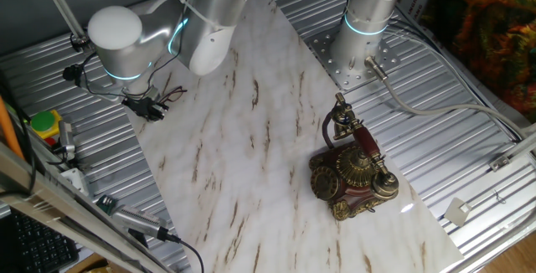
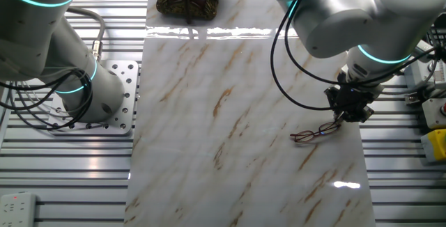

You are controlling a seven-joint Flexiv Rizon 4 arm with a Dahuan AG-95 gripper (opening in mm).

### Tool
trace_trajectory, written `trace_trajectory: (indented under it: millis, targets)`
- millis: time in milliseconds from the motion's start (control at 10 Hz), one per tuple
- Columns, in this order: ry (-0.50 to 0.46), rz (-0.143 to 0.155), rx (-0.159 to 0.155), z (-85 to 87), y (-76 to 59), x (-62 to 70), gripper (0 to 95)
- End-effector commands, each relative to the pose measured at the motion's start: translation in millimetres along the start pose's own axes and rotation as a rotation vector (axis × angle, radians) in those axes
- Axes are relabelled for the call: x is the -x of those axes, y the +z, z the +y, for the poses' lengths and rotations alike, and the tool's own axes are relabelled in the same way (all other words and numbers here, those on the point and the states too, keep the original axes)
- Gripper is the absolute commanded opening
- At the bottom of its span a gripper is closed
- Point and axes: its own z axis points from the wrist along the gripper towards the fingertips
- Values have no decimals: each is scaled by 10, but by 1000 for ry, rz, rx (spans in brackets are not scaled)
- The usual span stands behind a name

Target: Unfold the leg of the glasses (with one hand)

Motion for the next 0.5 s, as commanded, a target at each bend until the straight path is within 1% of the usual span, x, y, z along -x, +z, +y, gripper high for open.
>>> trace_trajectory:
  millis: [100,300,500]
  targets:
    - [1,-1,2,0,3,0,0]
    - [3,0,6,-1,-6,0,0]
    - [6,4,9,-9,-42,1,0]
